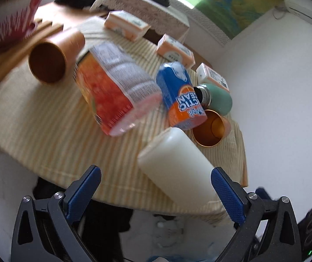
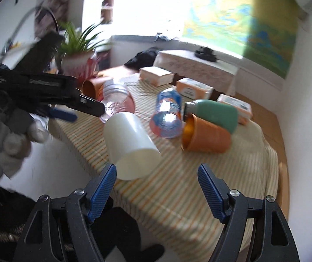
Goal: Flip cup upside down
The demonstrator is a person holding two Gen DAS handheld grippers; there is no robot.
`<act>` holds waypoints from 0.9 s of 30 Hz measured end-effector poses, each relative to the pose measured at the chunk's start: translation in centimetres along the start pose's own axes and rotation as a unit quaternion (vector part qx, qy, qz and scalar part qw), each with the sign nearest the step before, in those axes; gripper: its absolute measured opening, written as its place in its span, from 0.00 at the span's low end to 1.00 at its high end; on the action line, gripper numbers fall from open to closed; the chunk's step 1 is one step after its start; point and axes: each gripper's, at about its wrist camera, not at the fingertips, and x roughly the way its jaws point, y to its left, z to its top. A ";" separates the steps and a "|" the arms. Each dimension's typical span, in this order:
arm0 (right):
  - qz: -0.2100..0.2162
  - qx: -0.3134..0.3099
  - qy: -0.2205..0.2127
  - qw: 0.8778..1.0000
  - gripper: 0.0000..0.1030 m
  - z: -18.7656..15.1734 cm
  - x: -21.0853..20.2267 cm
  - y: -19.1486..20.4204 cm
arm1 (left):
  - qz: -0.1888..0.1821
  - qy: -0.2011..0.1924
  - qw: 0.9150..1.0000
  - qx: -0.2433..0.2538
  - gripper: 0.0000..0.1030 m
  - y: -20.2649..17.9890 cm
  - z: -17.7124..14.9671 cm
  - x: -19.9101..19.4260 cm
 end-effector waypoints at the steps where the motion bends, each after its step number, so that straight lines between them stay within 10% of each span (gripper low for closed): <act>1: -0.003 0.012 -0.007 1.000 0.71 -0.5 -0.6 -0.5 | -0.005 0.011 1.000 -0.021 0.99 -0.1 -0.1 0.7; 11: -0.011 0.030 -0.024 0.999 0.71 -3.6 -2.8 -1.9 | 0.019 0.009 0.990 -0.141 0.99 -1.0 -0.6 5.1; 27: -0.026 0.033 -0.014 0.999 0.71 -5.1 -2.3 -2.3 | 0.041 -0.009 0.991 -0.129 0.98 -1.5 0.3 7.1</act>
